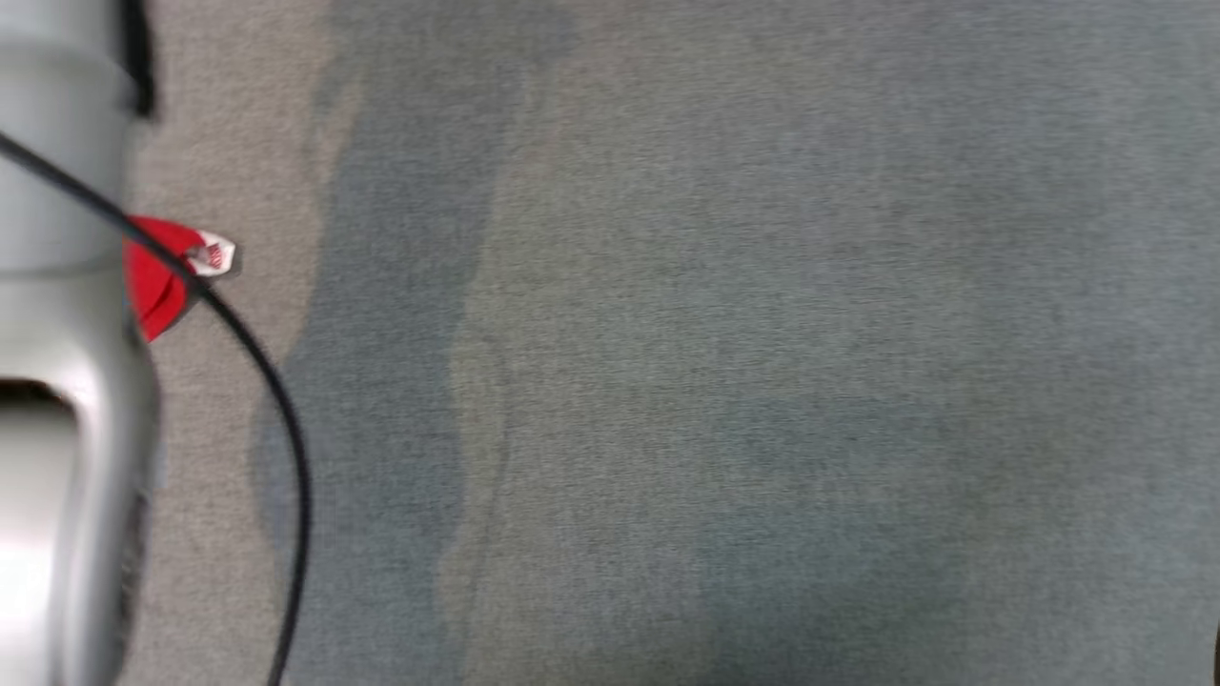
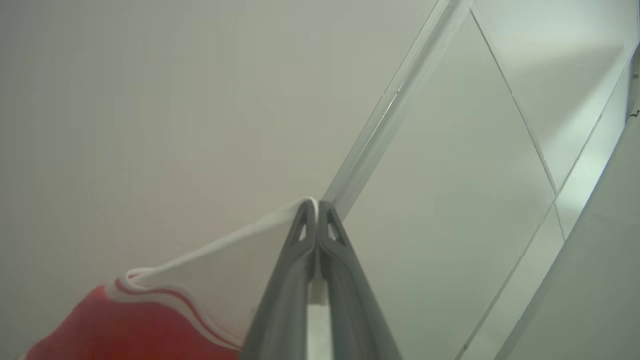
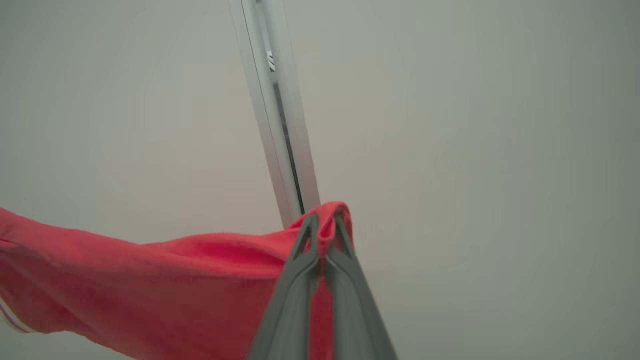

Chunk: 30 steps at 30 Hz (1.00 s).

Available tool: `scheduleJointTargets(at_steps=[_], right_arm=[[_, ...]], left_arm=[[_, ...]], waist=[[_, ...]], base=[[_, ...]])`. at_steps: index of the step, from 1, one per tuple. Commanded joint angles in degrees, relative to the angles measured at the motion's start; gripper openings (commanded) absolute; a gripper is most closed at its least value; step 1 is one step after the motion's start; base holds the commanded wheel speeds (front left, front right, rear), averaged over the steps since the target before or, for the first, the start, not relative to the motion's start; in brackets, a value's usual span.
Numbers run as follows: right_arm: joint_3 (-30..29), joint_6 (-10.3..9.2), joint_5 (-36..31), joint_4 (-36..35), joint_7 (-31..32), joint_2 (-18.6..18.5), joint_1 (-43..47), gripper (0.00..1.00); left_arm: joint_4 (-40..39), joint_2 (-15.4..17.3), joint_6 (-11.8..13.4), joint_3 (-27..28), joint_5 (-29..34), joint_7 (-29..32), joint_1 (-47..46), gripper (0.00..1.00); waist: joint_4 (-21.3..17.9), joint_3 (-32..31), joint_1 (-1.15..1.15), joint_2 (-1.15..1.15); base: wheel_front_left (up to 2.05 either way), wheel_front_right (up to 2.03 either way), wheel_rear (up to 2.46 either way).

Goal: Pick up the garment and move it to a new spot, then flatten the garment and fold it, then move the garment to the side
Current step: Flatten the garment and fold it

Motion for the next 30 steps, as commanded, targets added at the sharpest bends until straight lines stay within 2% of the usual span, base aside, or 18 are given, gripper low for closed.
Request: scheduleJointTargets(at_steps=[1,4,8,19,30], right_arm=[[1.0,-0.02,1.3,1.6,-1.0,-0.6,2.0,0.0],[5.4,-0.02,3.5,4.7,-2.2,-1.8,6.1,0.0],[10.1,-0.02,7.5,6.9,-3.2,-2.8,11.4,0.0],[18.7,-0.02,19.4,9.5,-3.8,-4.2,22.5,0.0],[24.1,-0.02,24.8,13.2,-3.4,-3.7,27.8,0.0]], left_arm=[[1.4,0.0,-1.2,-1.1,0.8,-0.5,2.9,0.0],[4.2,-0.2,-3.4,-4.8,2.2,0.6,7.7,0.0],[6.6,1.2,-5.0,-8.5,4.4,0.9,14.2,0.0],[6.9,7.7,-6.2,-14.9,8.1,2.4,30.5,0.0],[1.4,13.1,-7.1,-22.3,9.7,7.2,44.6,0.0]], waist=[[1.3,0.4,0.0,0.0],[2.4,-0.1,0.0,0.0],[3.4,-1.3,0.0,0.0],[3.4,-8.7,0.0,0.0],[3.3,-14.8,0.0,0.0]], base=[[0.0,0.0,0.0],[0.0,0.0,0.0],[0.0,0.0,0.0],[0.0,0.0,0.0],[0.0,0.0,0.0]])
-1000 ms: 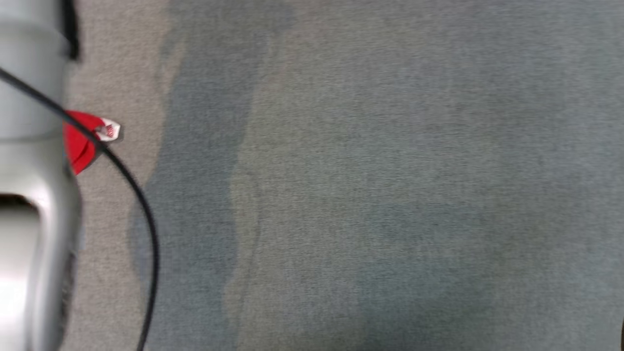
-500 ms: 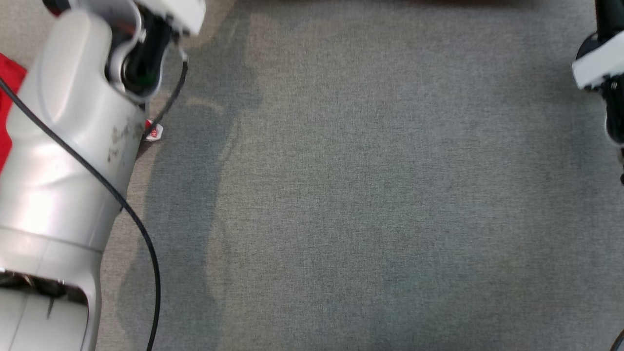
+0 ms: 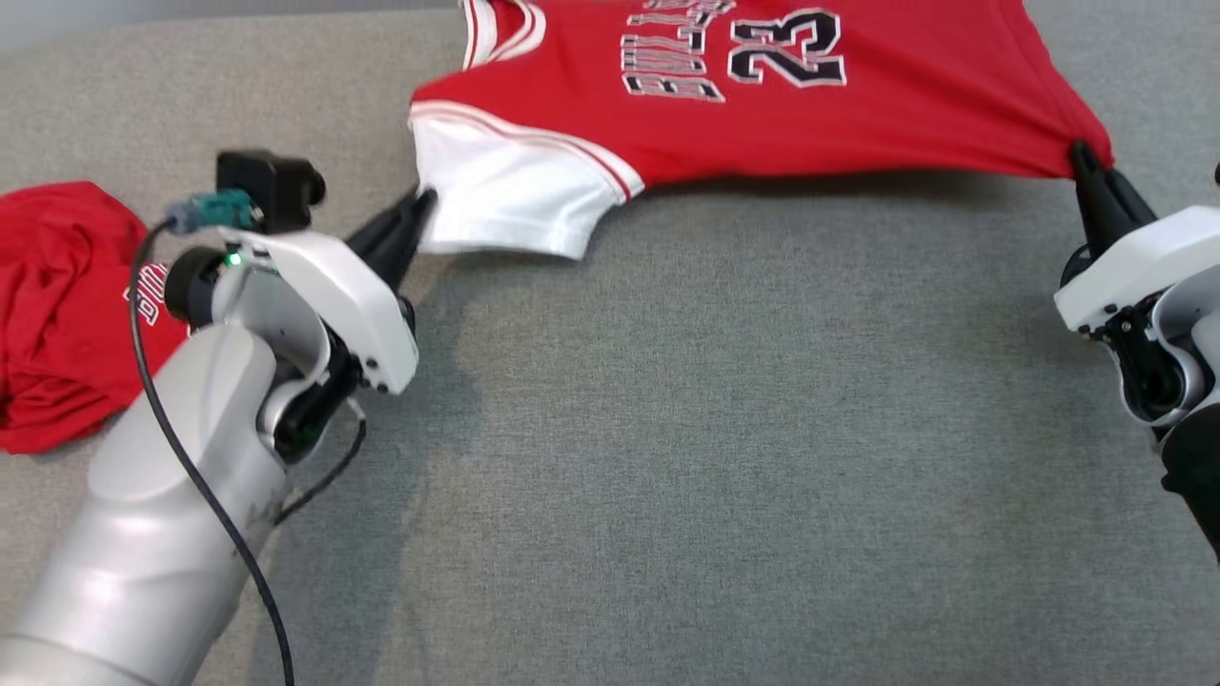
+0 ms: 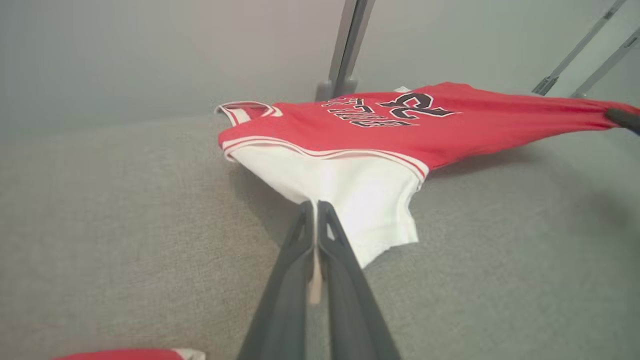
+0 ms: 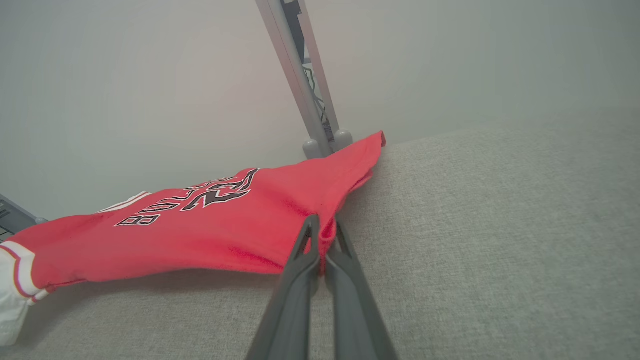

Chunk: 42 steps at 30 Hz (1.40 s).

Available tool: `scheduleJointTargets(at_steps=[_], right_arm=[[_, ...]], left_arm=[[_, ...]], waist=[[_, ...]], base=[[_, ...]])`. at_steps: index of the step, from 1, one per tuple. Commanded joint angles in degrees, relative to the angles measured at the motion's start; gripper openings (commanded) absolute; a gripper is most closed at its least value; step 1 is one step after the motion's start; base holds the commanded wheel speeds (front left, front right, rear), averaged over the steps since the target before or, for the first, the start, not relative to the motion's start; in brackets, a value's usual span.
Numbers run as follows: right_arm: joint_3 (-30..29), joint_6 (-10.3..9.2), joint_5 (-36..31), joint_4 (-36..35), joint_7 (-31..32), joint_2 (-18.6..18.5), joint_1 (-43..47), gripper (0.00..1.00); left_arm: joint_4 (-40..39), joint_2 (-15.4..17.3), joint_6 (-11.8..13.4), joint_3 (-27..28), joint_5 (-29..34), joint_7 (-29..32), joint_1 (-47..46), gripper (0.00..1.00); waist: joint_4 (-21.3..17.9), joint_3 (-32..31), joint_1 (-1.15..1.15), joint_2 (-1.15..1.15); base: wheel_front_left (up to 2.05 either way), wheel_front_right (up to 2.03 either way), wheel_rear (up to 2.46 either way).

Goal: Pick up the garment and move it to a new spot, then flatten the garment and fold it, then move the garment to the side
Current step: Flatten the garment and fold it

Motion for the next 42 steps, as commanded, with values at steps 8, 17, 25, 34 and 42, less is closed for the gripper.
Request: scheduleJointTargets(at_steps=[8,17,25,34,42], right_arm=[[2.9,-0.02,2.5,1.9,-0.5,-0.1,2.7,0.0],[5.8,-0.02,5.0,3.6,0.7,-1.4,4.0,0.0],[9.8,-0.02,6.0,3.7,3.9,-2.9,5.6,0.0],[14.2,-0.03,9.4,0.5,10.8,-6.8,9.4,0.0],[14.9,-0.03,16.2,-2.2,19.1,-10.0,13.1,0.0]], left_arm=[[-6.5,3.8,-0.4,-2.7,-1.2,3.4,7.9,0.0],[-14.7,6.0,-0.3,-3.8,-5.9,10.7,13.5,0.0],[-20.8,8.5,0.2,-4.0,-10.5,16.6,17.1,0.0],[-26.2,11.3,0.1,-4.3,-15.2,21.2,21.3,0.0],[-31.8,14.8,-0.2,-5.8,-19.2,26.0,24.8,0.0]], waist=[[-0.2,-4.2,0.0,0.0],[-0.4,-6.3,0.0,0.0],[-0.9,-7.7,0.0,0.0],[-1.7,-9.7,0.0,0.0],[-2.5,-11.1,0.0,0.0]], base=[[0.0,0.0,0.0],[0.0,0.0,0.0],[0.0,0.0,0.0],[0.0,0.0,0.0],[0.0,0.0,0.0]])
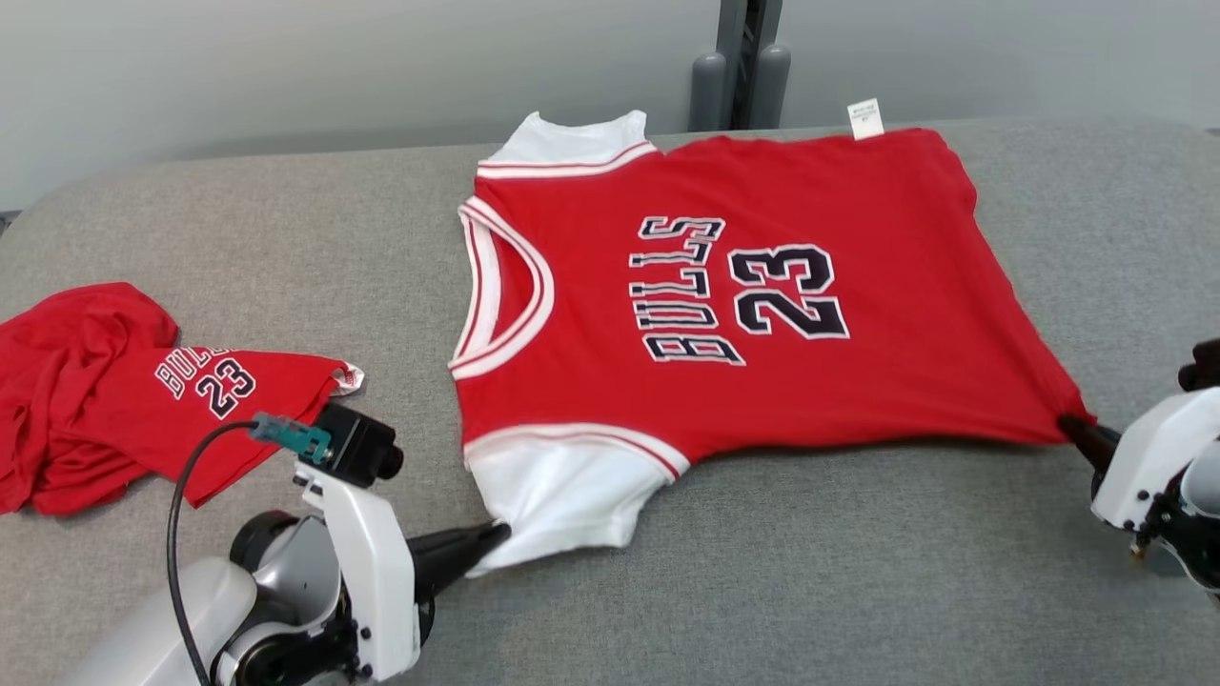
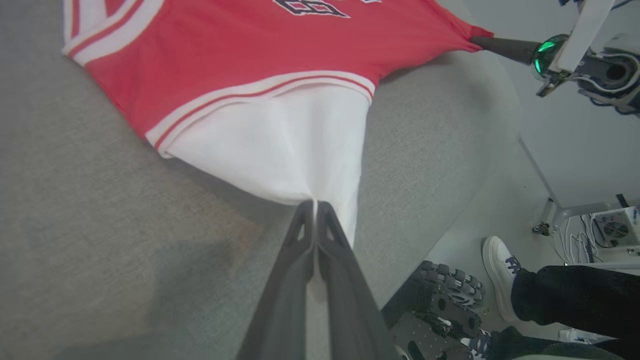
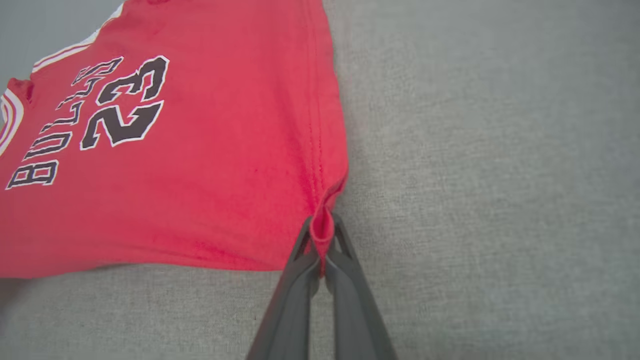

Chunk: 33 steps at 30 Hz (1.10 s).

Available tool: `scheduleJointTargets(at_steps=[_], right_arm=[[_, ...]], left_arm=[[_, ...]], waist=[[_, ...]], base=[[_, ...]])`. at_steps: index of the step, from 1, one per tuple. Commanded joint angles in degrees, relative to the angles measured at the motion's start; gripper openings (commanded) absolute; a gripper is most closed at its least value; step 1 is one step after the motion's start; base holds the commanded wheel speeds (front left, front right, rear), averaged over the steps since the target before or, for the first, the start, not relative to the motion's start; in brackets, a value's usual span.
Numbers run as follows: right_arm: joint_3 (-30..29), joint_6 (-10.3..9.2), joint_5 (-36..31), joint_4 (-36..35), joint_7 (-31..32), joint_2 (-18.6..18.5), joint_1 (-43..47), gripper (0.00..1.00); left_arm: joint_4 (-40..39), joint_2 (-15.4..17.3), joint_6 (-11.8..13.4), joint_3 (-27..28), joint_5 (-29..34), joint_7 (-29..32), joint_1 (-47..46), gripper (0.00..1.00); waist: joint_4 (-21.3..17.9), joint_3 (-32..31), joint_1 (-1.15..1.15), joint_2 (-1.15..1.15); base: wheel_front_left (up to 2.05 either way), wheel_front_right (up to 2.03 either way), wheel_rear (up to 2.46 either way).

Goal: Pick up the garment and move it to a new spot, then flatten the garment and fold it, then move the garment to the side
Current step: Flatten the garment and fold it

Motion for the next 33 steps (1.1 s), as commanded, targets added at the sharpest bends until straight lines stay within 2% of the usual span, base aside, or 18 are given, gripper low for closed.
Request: scheduleJointTargets(at_steps=[1,8,13,18,26,33], right_arm=[[-0.2,-0.04,0.9,-0.3,1.1,-0.9,1.0,0.0],[0.6,-0.04,4.9,-4.6,7.6,-4.3,3.9,0.0],[1.2,-0.04,8.8,-6.8,16.0,-6.8,6.9,0.0],[1.4,-0.04,11.4,-9.1,21.7,-8.9,9.1,0.0],[2.1,-0.04,13.1,-13.8,26.1,-12.5,12.9,0.0],[2.5,-0.04,11.7,-16.5,26.2,-14.4,14.2,0.0]], left_arm=[[-0.7,0.6,-0.3,-0.1,-0.9,0.5,0.9,0.0],[-6.0,3.7,-0.5,-1.6,-4.1,3.9,3.7,0.0],[-9.8,6.4,-0.4,-2.5,-5.6,5.6,6.4,0.0],[-13.2,8.8,-0.4,-3.4,-7.2,7.2,9.1,0.0],[-20.5,12.6,0.5,-4.4,-10.6,9.0,14.1,0.0],[-24.4,14.5,1.9,-4.8,-9.8,9.0,16.0,0.0]], waist=[[-0.2,-0.4,0.0,0.0],[-0.7,-1.3,0.0,0.0],[-1.1,-2.8,0.0,0.0],[-1.7,-4.1,0.0,0.0],[-2.6,-6.1,0.0,0.0],[-3.0,-6.0,0.0,0.0]], base=[[0.0,0.0,0.0],[0.0,0.0,0.0],[0.0,0.0,0.0],[0.0,0.0,0.0],[0.0,0.0,0.0],[0.0,0.0,0.0]])
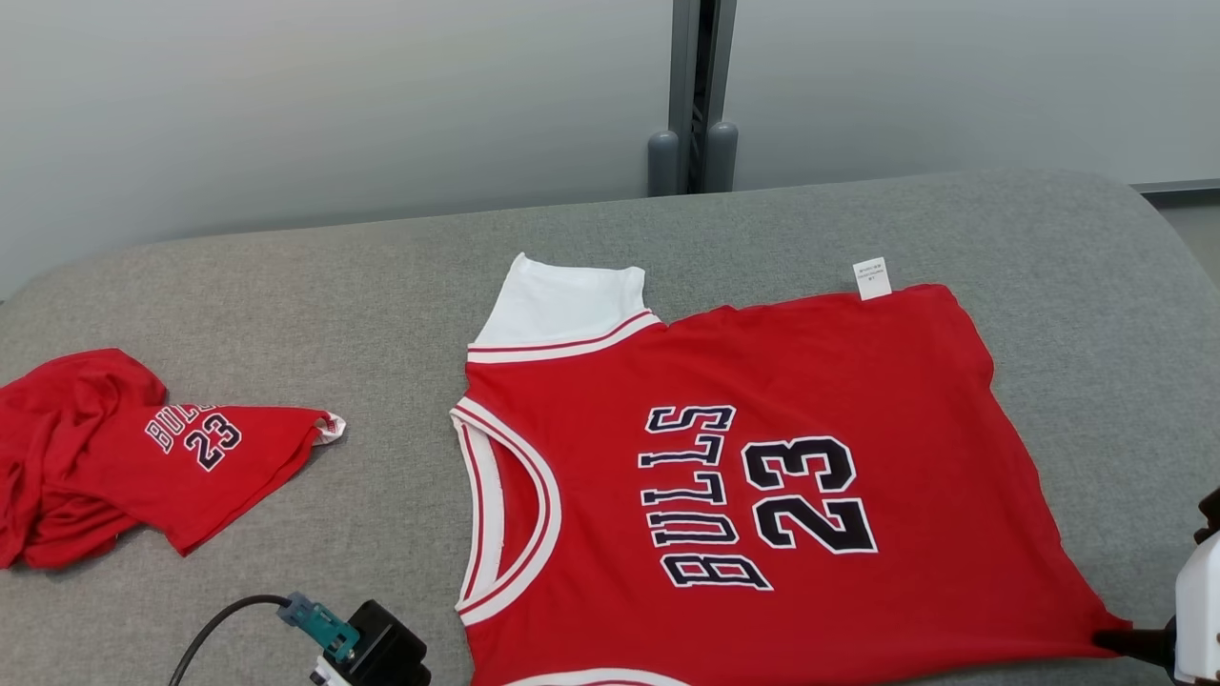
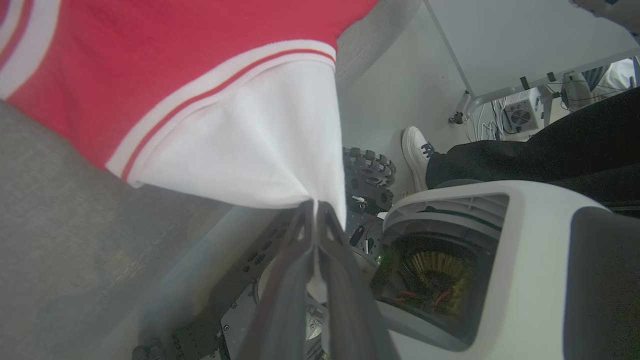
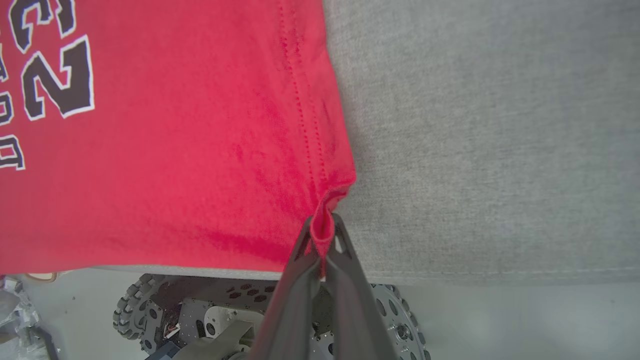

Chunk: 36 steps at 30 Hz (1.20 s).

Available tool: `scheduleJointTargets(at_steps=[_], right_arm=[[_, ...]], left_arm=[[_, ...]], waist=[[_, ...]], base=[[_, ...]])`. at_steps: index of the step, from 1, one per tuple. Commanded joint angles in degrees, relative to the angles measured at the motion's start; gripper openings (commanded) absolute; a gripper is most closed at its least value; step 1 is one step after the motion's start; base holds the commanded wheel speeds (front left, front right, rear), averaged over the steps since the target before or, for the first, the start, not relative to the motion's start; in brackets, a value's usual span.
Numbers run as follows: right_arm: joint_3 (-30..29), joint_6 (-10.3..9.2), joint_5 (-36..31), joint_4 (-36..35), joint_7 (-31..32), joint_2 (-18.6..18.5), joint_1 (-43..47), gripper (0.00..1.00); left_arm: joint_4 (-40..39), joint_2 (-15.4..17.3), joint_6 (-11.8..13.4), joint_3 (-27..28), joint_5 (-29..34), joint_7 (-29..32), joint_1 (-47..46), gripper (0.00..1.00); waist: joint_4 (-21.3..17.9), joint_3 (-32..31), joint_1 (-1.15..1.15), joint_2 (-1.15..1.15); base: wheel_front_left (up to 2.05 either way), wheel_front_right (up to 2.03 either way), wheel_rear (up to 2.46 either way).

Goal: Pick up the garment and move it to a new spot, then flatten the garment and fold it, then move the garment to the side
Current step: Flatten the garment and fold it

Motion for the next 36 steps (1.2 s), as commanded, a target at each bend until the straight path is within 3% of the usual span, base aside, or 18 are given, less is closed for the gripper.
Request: scheduleJointTargets(at_steps=[1,15,36], right_arm=[[-0.2,-0.04,-0.4,-0.1,-0.5,-0.3,0.4,0.0],[-2.6,-0.04,-3.1,-0.8,-2.8,0.8,-3.1,0.0],[-7.3,-0.03,-7.2,3.9,-9.3,7.5,-7.9,0.0]], left_arm=[[-0.2,0.4,0.4,0.2,0.7,-0.3,0.2,0.0],[1.8,-2.7,1.3,3.1,2.4,-4.2,-3.1,0.0],[9.0,-12.1,5.4,10.8,-5.0,-12.6,-6.3,0.0]], waist=[[0.0,0.2,0.0,-0.01],[0.8,1.2,0.0,-0.01],[1.1,4.2,0.0,-0.01]], base=[[0.0,0.0,0.0],[0.0,0.0,0.0],[0.0,0.0,0.0]])
